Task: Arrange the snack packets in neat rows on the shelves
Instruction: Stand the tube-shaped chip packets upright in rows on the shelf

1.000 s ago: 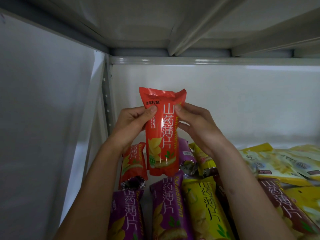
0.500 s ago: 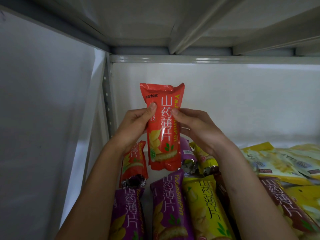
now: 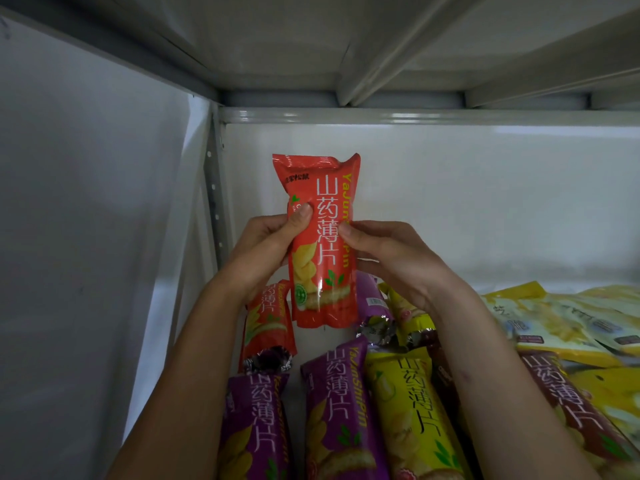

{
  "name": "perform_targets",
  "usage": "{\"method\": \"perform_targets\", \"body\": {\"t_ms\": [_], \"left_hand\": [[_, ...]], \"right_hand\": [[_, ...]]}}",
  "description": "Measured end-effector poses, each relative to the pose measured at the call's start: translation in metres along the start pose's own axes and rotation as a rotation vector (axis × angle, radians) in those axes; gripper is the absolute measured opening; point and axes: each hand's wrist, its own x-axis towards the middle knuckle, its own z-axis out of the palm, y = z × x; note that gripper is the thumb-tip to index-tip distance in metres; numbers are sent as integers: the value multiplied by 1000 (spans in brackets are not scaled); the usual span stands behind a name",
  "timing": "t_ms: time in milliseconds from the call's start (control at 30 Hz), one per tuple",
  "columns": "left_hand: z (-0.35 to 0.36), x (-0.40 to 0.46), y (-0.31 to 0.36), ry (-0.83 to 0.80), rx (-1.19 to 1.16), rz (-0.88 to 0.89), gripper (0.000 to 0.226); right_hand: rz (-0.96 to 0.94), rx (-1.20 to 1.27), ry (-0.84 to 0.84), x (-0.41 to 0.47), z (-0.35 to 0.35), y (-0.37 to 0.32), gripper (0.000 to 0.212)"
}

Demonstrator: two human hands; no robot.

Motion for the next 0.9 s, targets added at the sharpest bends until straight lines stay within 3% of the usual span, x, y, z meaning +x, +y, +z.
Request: {"method": "perform_targets", "body": {"t_ms": [300,500,733,900], "left_hand": [[1,0,-2,-102,2,-32,49],[1,1,-2,12,8,51,44],[2,3,-5,-78,-12,-45,52],[3,2,-5,-19,23,17,47]], "right_hand": [[-22,36,140,-3,0,-4,27],[48,-3,-45,-5,-4,-3,36],[-5,7,87,-1,0,2,29],[37,7,-44,-1,-4,1,43]]}}
